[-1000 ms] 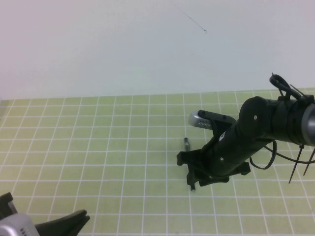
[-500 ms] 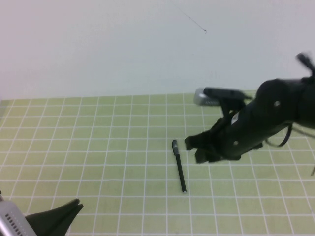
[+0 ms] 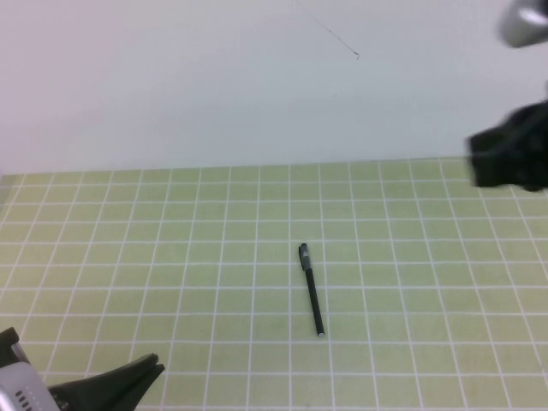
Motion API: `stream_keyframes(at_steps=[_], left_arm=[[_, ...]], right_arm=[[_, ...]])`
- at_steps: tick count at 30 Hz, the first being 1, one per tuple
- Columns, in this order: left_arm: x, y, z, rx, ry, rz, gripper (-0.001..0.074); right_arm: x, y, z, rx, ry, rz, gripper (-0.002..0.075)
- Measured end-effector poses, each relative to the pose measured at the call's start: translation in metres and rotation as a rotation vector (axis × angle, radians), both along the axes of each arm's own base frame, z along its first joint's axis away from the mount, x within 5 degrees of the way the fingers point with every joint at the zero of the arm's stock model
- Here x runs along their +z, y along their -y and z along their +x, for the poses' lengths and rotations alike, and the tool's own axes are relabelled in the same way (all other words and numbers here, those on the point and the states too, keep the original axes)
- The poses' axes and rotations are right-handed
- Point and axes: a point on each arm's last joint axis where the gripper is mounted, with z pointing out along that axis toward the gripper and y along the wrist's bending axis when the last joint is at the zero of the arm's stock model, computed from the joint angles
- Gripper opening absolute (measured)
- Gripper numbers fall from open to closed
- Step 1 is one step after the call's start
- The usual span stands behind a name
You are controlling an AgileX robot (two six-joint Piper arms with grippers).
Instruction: Cap the pen
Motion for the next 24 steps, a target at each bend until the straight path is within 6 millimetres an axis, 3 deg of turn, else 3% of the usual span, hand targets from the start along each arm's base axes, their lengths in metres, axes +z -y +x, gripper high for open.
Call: stream_keyframes(at_steps=[3,8,17,24], left_arm=[[0.000,0.000,0.000,0.000,0.000,0.000,0.0000],[0.000,0.001,0.000,-0.006,-0.003,-0.006,0.0000],[0.000,0.001,-0.001,-0.009,-0.003,-0.007,0.0000],[0.000,0.001,-0.001,-0.009,-0.003,-0.007,0.0000]], right_arm=[[0.006,0.025,-0.032,-0.034,0.075,-0.020,0.0000],[-0.015,0.057,-0.075,-0.090,0.116,-0.048,-0.0001],[-0.071,0.090,-0.122,-0.164,0.102,-0.054,-0.0001],[-0.094,0.102,-0.141,-0.184,0.114,-0.039,-0.0001]])
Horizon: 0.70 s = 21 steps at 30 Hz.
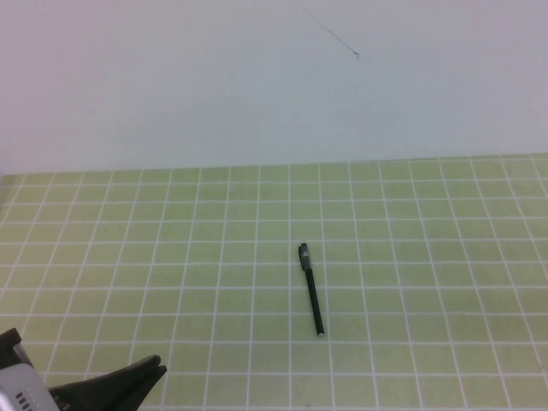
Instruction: Cap the pen
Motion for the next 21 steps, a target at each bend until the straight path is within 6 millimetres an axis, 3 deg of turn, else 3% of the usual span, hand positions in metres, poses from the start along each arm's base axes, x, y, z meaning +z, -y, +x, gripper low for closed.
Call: stream_keyframes(at_steps=[10,15,21], left_arm=[[0.001,-0.001,0.000,0.007,0.004,-0.006,0.0000],[0.008,-0.019,-0.002,0.095,0.069,-0.089,0.0000],[0.010,-0.050,-0.013,0.297,0.193,-0.177,0.0000]], right_arm=[[-0.010,0.000,0.000,-0.002,-0.029,-0.017,-0.0001],[-0.010,0.002,0.000,-0.006,-0.017,-0.048,-0.0001],[-0.006,0.031,-0.017,-0.204,0.148,-0.083,-0.0001]])
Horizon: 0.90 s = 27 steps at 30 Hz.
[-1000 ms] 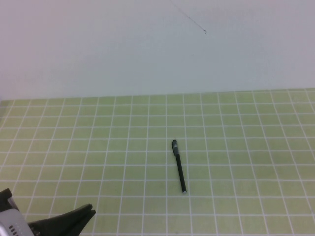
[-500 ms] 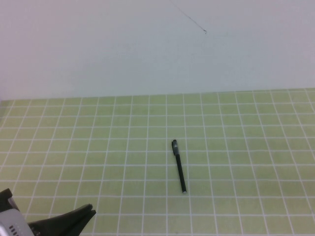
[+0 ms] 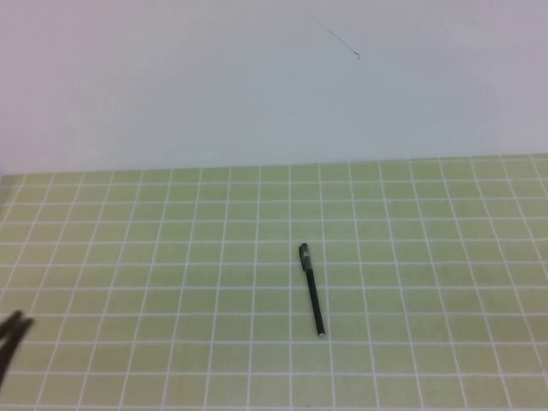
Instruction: Cap the pen
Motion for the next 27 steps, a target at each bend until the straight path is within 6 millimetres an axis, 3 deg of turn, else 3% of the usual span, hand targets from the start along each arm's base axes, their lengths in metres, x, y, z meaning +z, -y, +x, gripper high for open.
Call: stream_keyframes(at_steps=[5,9,12,22,27], left_arm=[[0.005,-0.016,-0.014,0.117,0.073,-0.157,0.0000],[0.010,-0.021,-0.024,0.104,-0.014,-0.613,0.0000],[0.012,-0.025,-0.031,0.106,-0.030,-0.822,0.0000],[0.006,-0.027,-0.029,0.162,-0.023,-0.848,0.0000],[0.002,-0.026,-0.028,0.165,-0.036,-0.843,0.0000]], right_arm=[[-0.019,0.008,-0.016,-0.112,0.188,0.056,-0.0001],[-0.031,0.007,-0.022,-0.149,0.266,0.113,-0.0001],[-0.032,0.007,-0.022,-0.145,0.274,0.119,-0.0001],[-0.042,-0.004,-0.017,0.000,0.351,0.062,-0.0001],[-0.070,-0.007,-0.017,0.045,0.307,-0.009,-0.0001]])
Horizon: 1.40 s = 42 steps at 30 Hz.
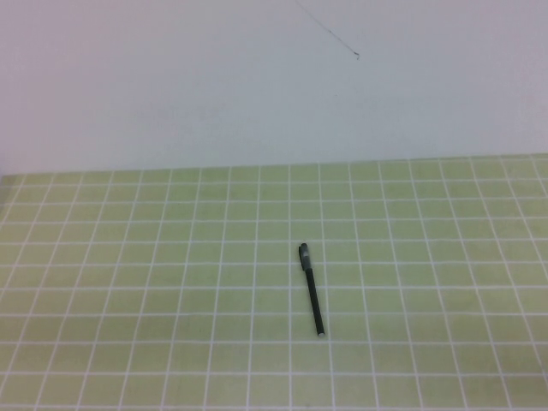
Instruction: Cap the pen
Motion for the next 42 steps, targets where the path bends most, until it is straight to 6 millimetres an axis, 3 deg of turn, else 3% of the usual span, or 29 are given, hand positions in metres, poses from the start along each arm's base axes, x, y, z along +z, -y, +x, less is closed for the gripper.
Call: stream_keyframes(at_steps=[2,6,13,20,25,34,42], left_arm=[[-0.001,0.000,0.000,-0.004,-0.002,0.002,0.0000],[-0.013,0.000,0.004,0.000,-0.044,-0.014,0.0000],[-0.060,0.003,0.013,0.006,-0.166,0.078,0.0000],[-0.058,0.002,0.012,0.010,-0.181,0.010,0.0000],[-0.069,-0.001,0.013,0.038,-0.321,-0.080,0.0000],[-0.083,0.012,0.008,-0.105,-0.445,0.027,0.0000],[-0.085,0.012,0.007,-0.089,-0.486,-0.023,0.0000]], right_arm=[[-0.013,0.000,0.000,-0.010,-0.029,0.048,-0.0001],[-0.017,0.004,-0.001,-0.061,-0.055,0.114,-0.0001],[-0.026,0.007,-0.003,-0.103,-0.147,0.085,-0.0001],[-0.026,0.007,-0.003,-0.103,-0.147,0.079,-0.0001],[-0.026,0.007,-0.003,-0.103,-0.147,0.081,-0.0001],[-0.025,0.007,-0.002,-0.102,-0.139,0.083,-0.0001],[-0.025,0.007,-0.002,-0.102,-0.139,0.083,-0.0001]])
